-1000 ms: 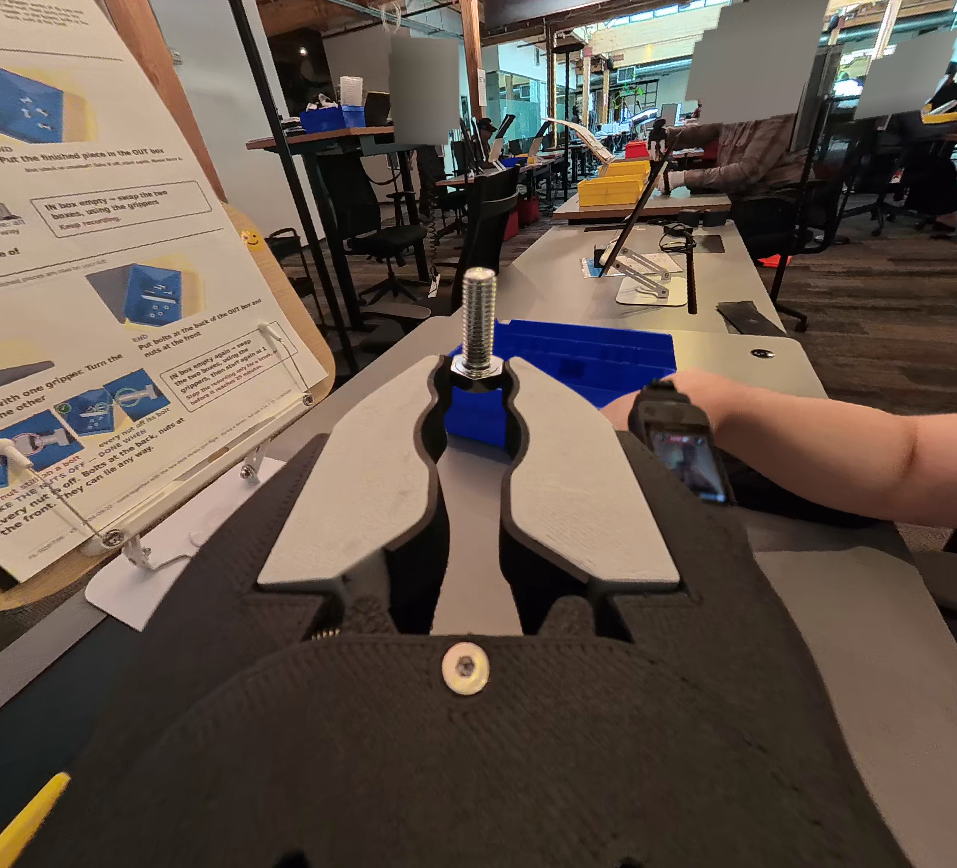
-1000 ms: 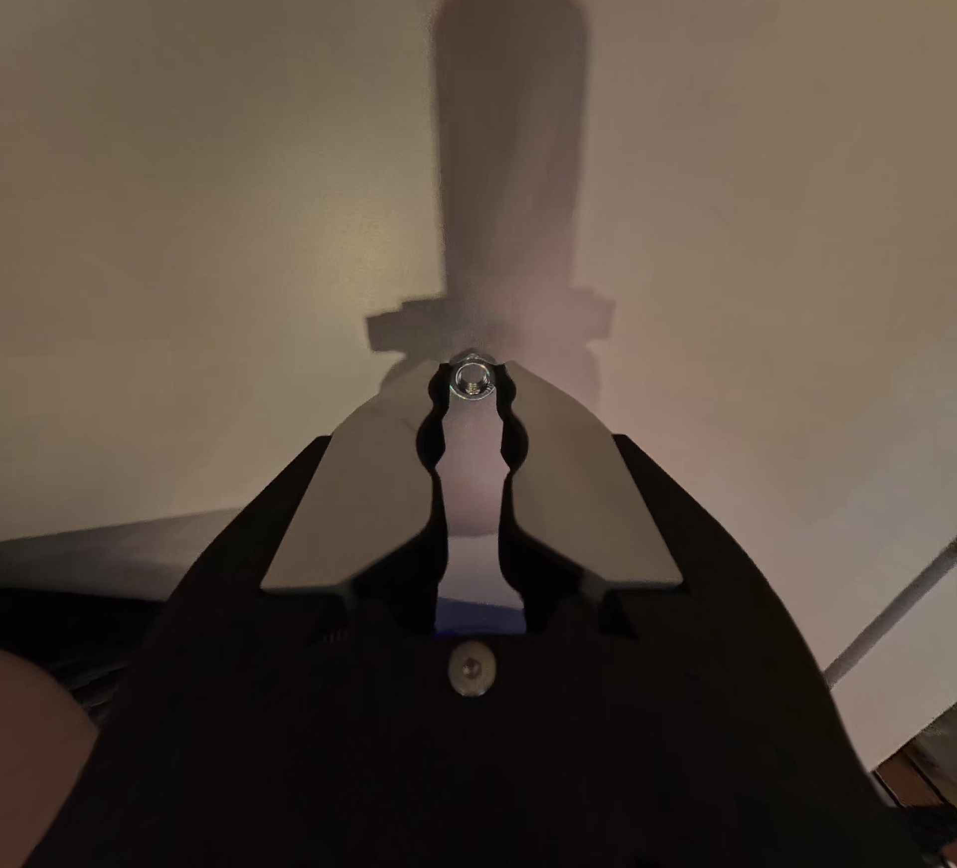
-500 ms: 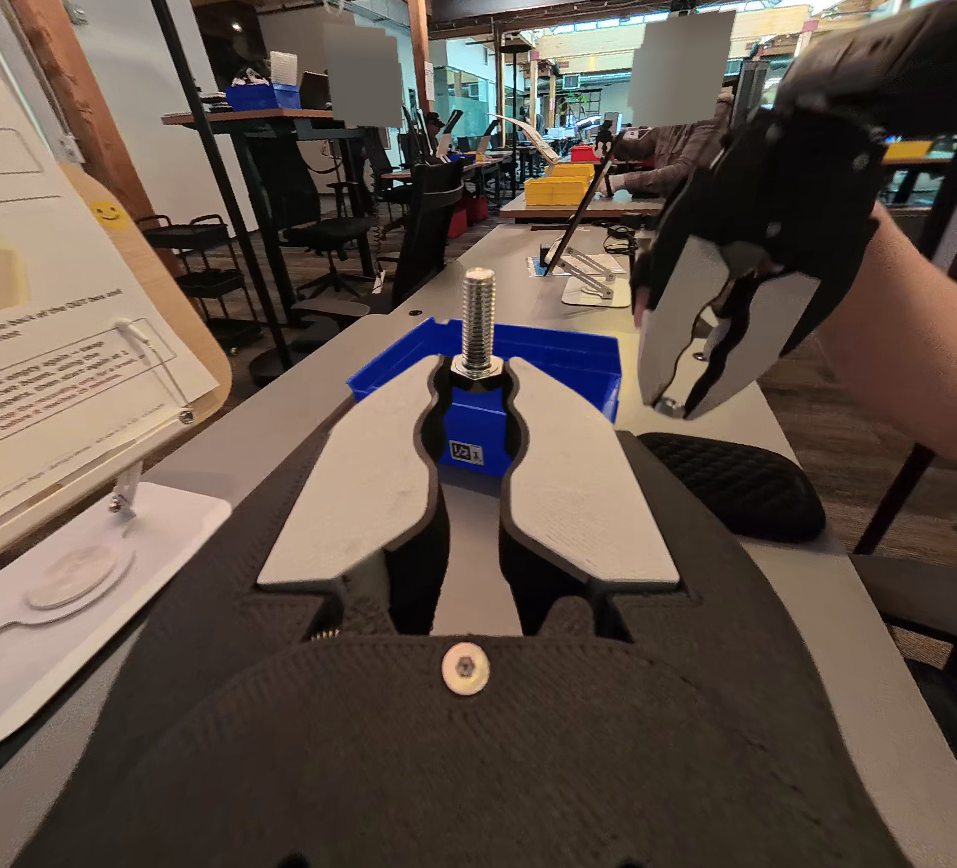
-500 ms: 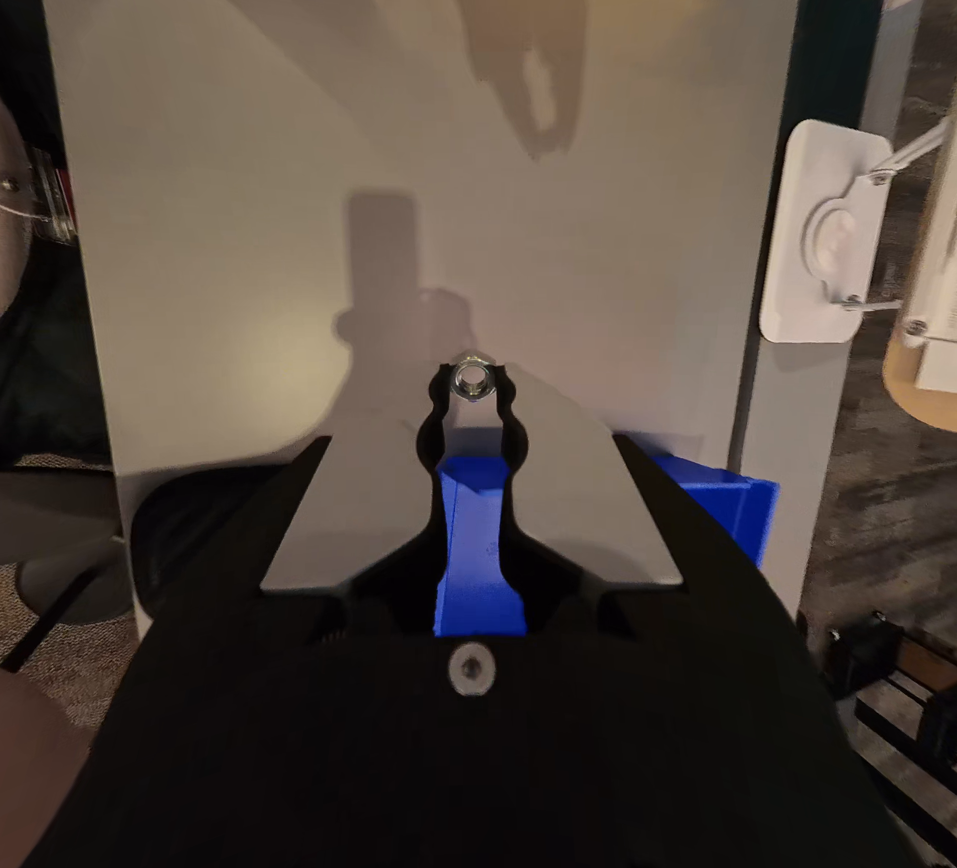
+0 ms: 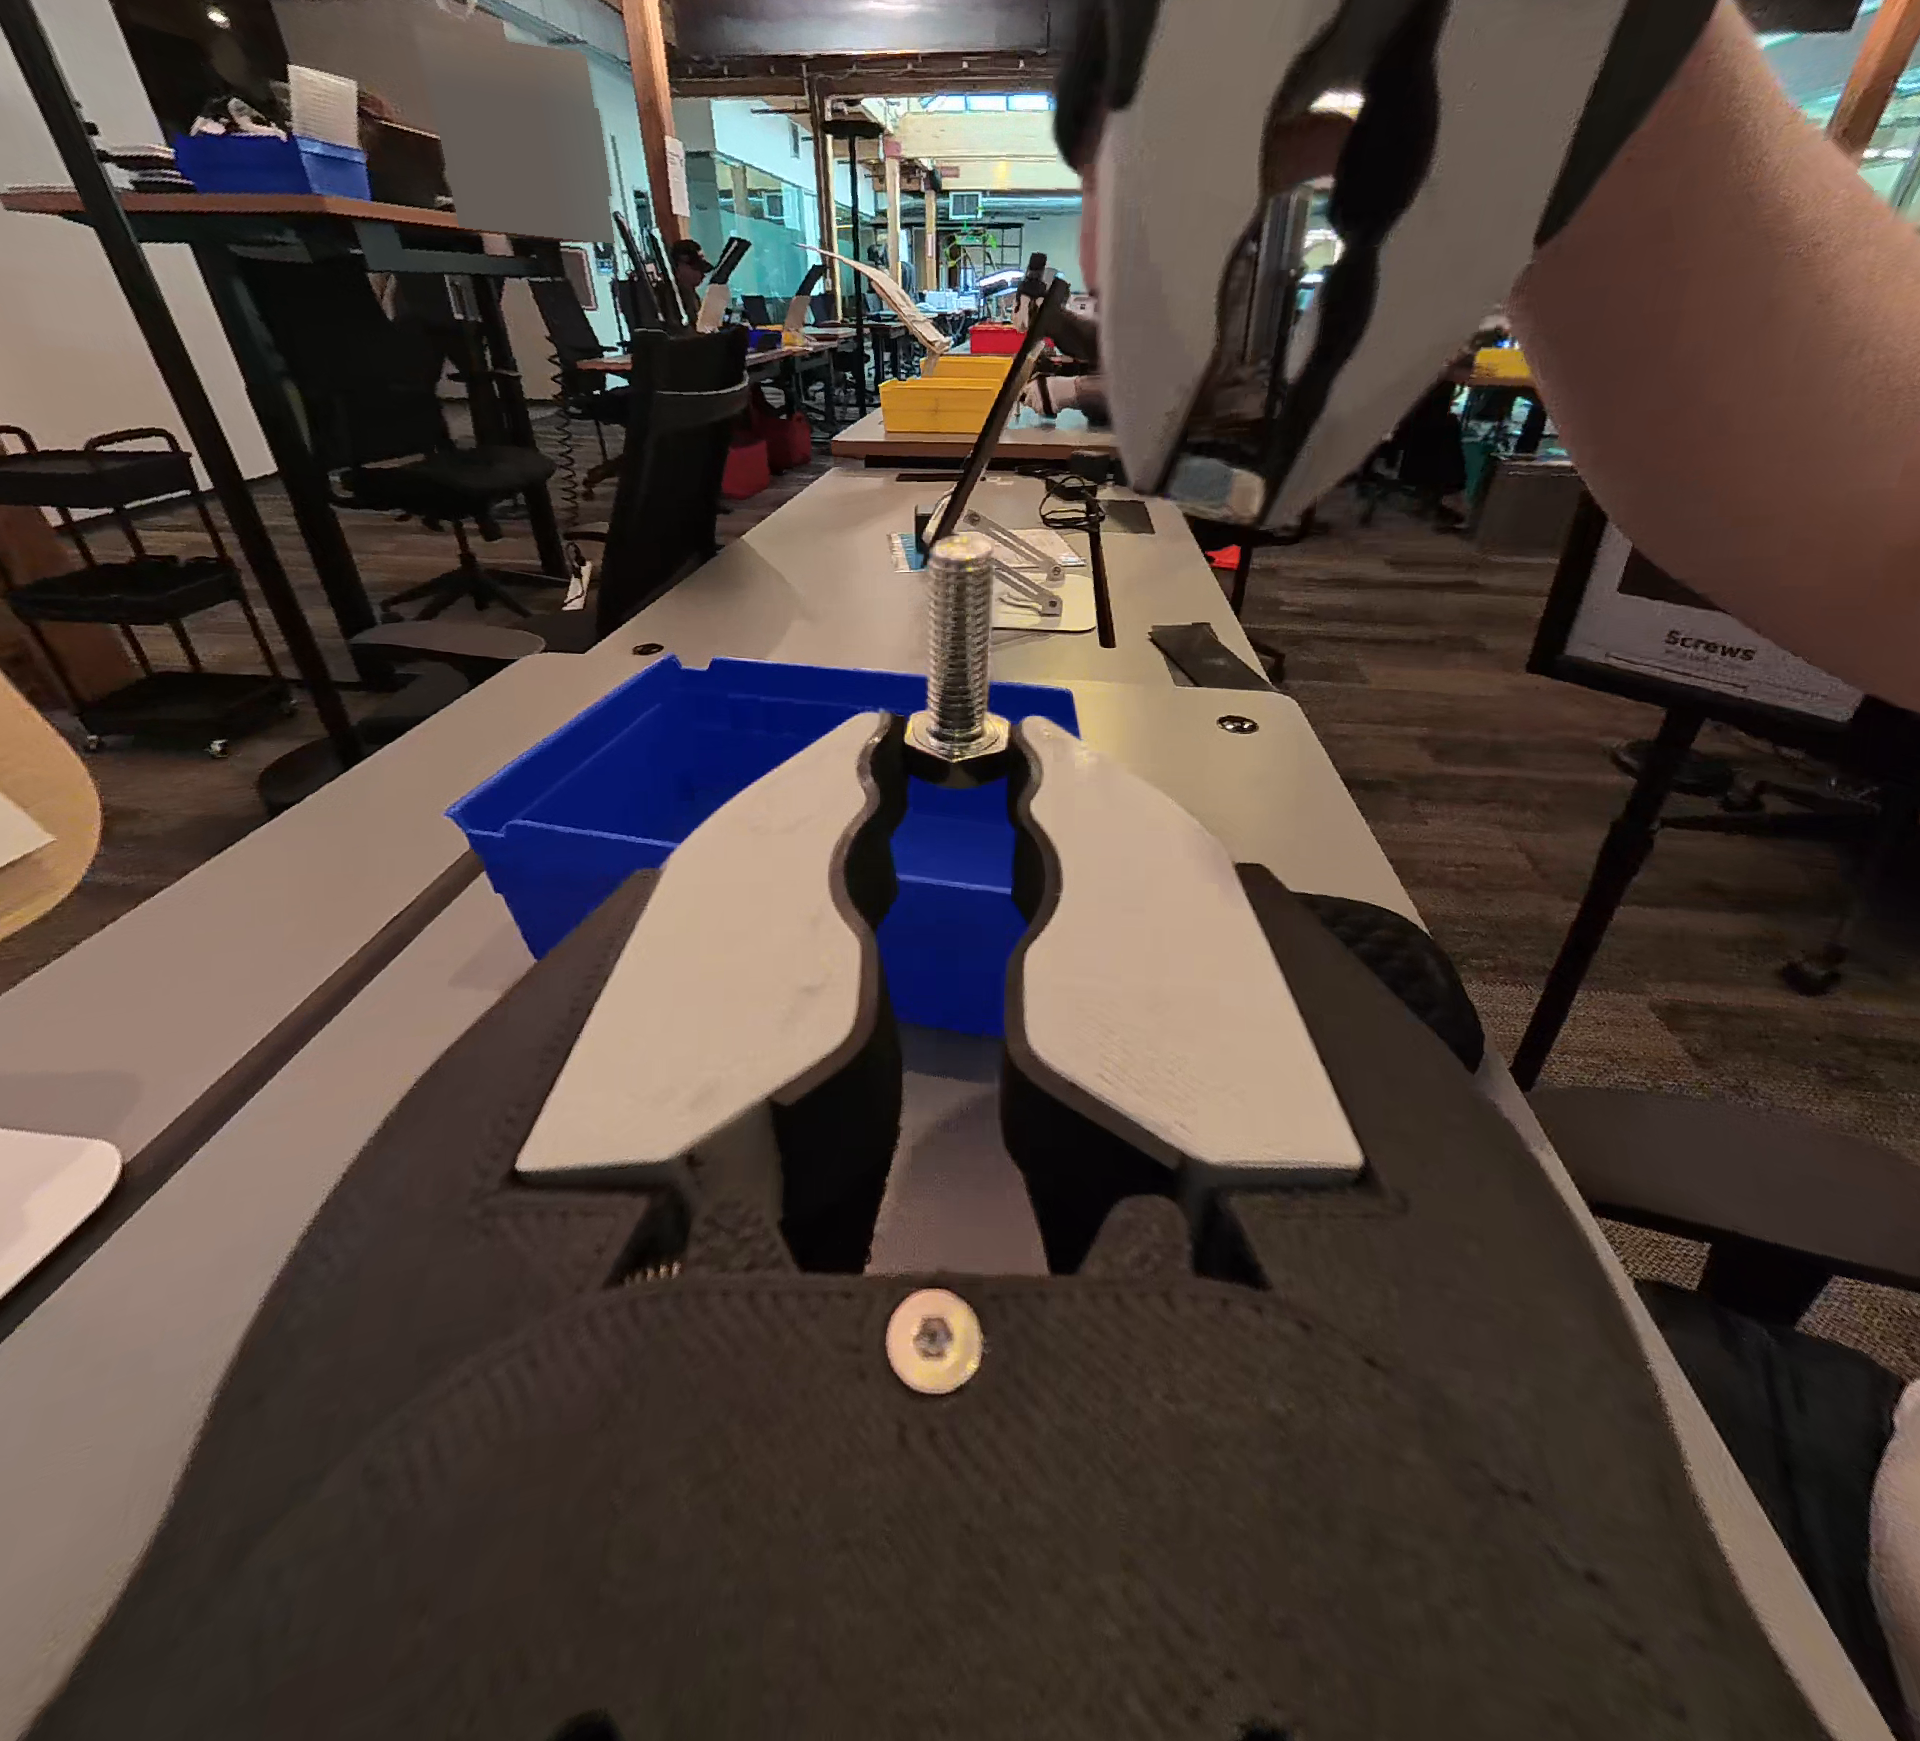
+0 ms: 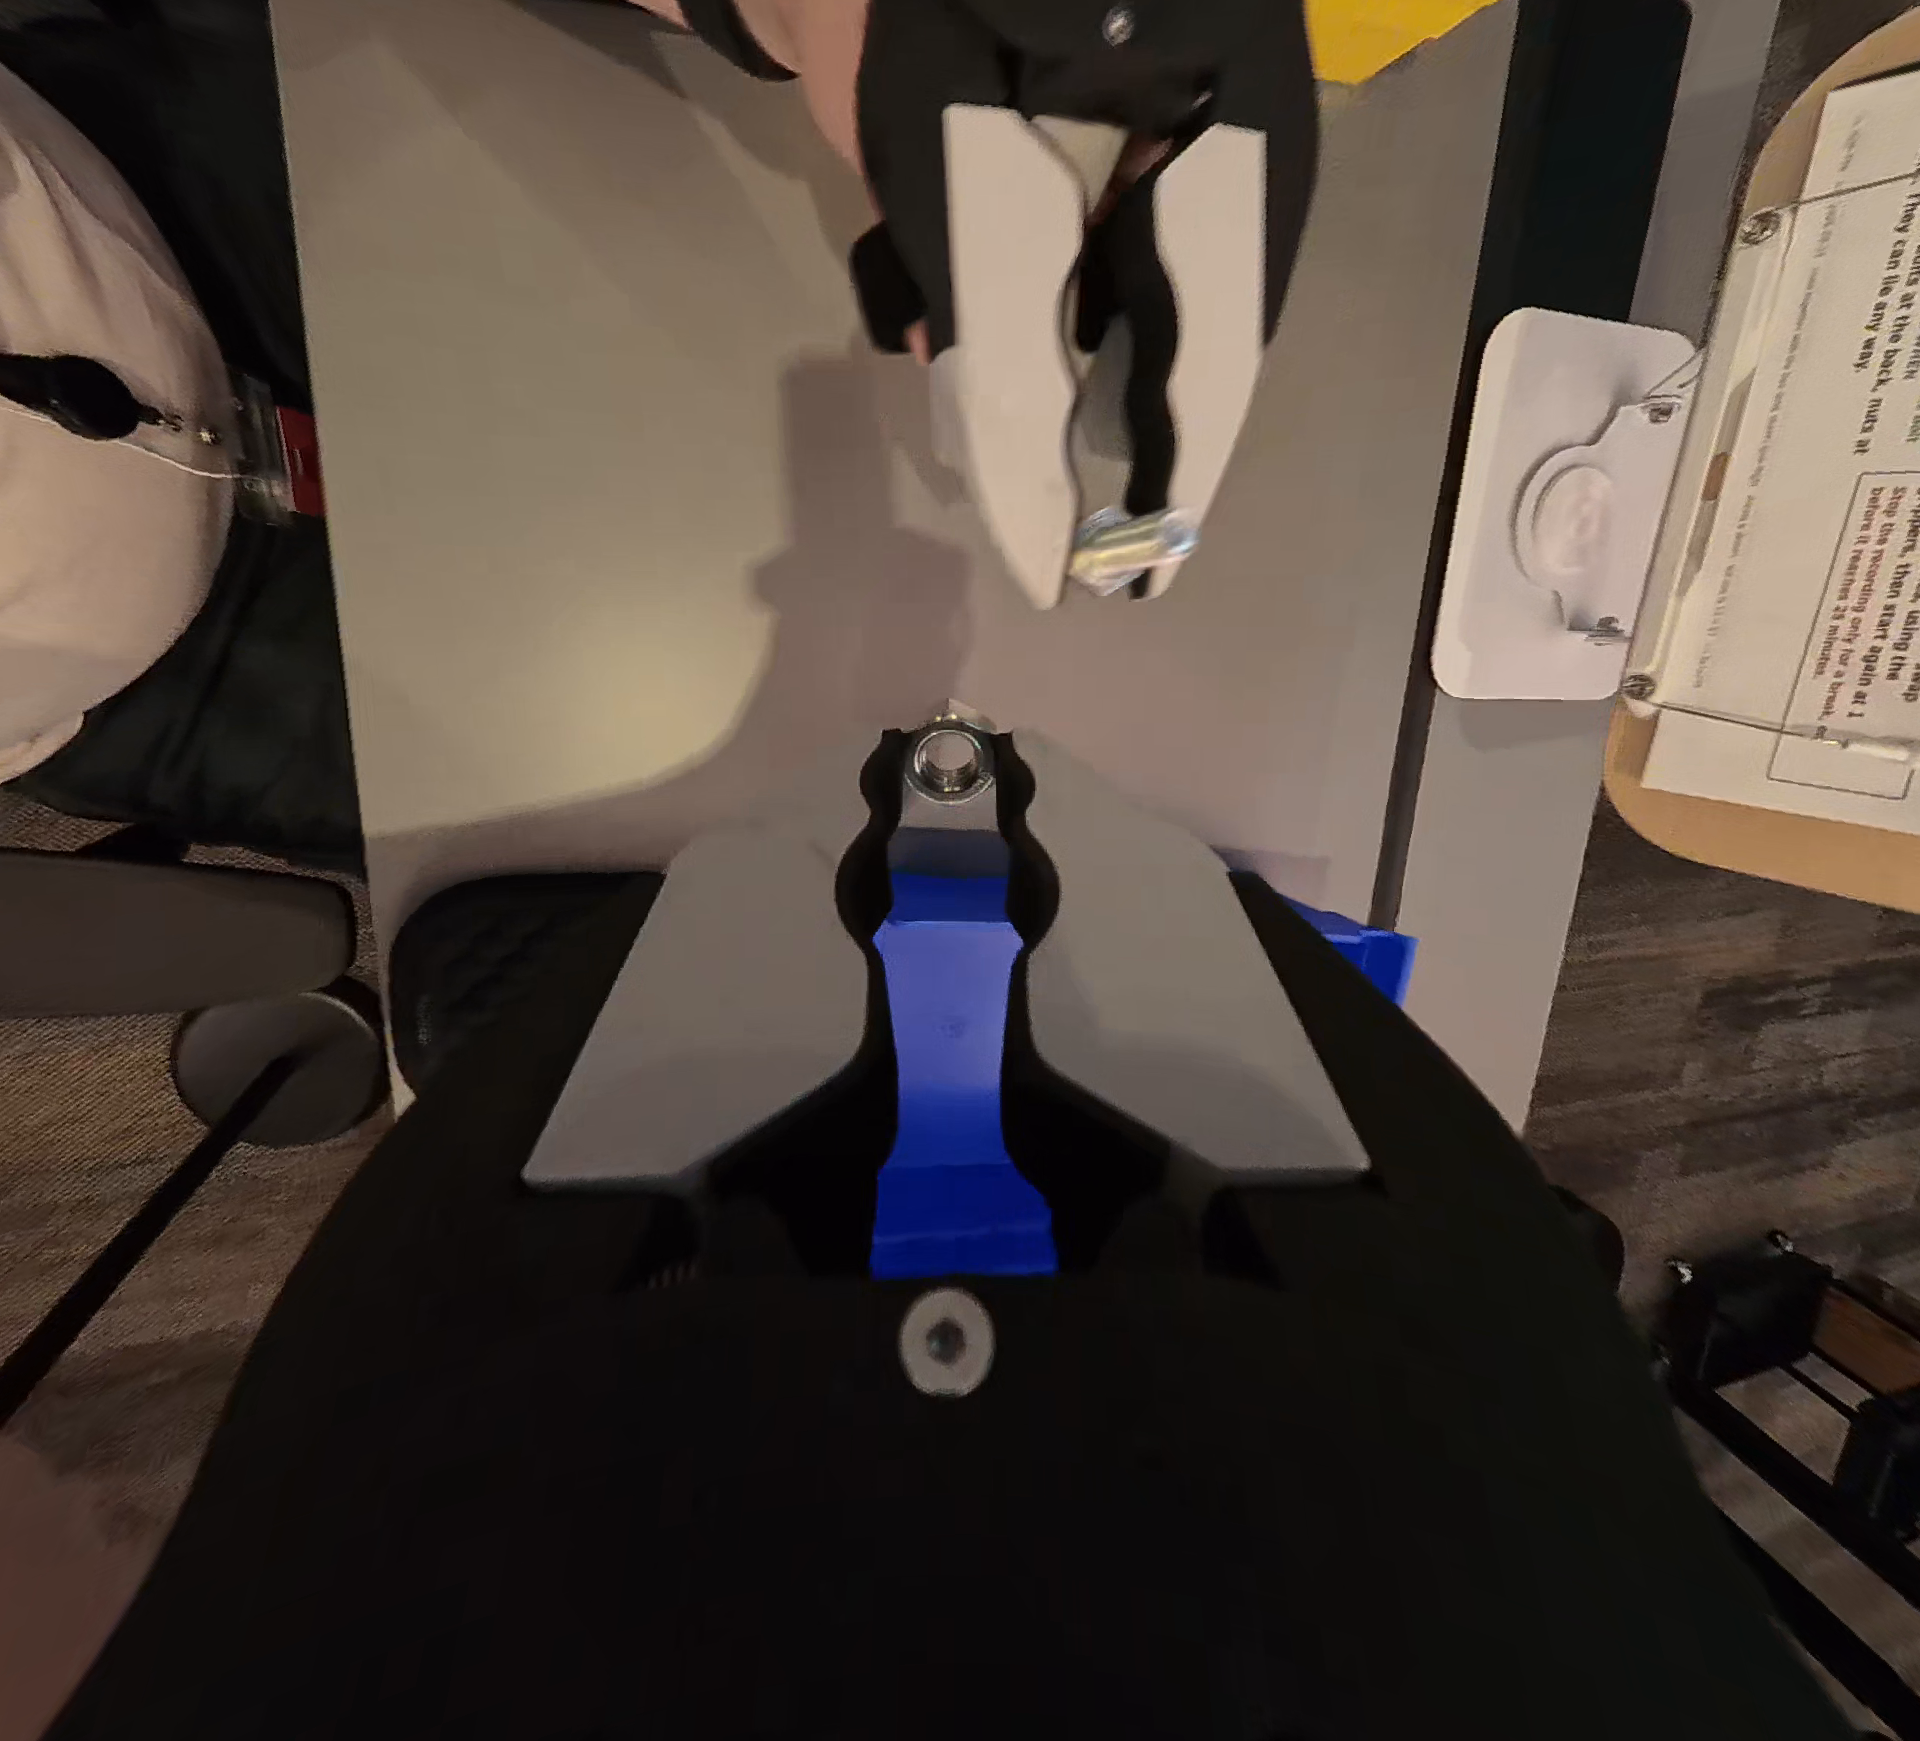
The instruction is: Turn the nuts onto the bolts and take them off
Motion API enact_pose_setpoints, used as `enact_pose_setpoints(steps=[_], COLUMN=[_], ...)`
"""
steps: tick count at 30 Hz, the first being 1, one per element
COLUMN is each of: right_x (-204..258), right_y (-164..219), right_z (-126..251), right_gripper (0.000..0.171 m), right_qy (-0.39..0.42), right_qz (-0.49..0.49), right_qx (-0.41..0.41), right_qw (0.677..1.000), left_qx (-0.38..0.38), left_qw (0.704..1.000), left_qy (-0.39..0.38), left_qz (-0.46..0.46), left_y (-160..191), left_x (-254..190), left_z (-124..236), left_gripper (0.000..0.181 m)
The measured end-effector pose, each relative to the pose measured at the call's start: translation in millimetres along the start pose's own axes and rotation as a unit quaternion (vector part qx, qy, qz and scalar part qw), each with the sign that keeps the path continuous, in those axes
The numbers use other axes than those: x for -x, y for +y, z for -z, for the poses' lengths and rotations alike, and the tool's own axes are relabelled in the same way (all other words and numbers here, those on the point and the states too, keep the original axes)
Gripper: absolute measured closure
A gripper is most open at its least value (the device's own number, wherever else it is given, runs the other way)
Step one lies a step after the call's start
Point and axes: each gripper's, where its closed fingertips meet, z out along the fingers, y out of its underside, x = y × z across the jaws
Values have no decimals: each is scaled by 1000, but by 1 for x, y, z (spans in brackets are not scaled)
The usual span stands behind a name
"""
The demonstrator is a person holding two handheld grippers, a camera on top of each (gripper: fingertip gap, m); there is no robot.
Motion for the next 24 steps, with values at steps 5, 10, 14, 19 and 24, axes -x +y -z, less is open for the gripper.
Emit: enact_pose_setpoints(steps=[5,10,14,19,24], right_x=[-19,-23,-24,-25,-23], right_y=[-13,-22,-22,-20,-19], right_z=[2,-4,-14,-19,-22], right_gripper=[153,153,153,152,152], right_qy=[-1,-22,-31,-31,-39], right_qz=[3,14,26,30,29], right_qx=[20,31,51,70,80], right_qw=[1000,999,998,997,996], left_qx=[27,53,61,67,70], left_qw=[999,998,998,997,997], left_qy=[9,20,24,25,30], left_qz=[-18,-11,-10,-15,-25], left_y=[8,15,16,16,16], left_x=[-4,-5,-6,-8,-12], left_z=[-2,-3,-3,-3,-4], left_gripper=[163,163,163,163,163])
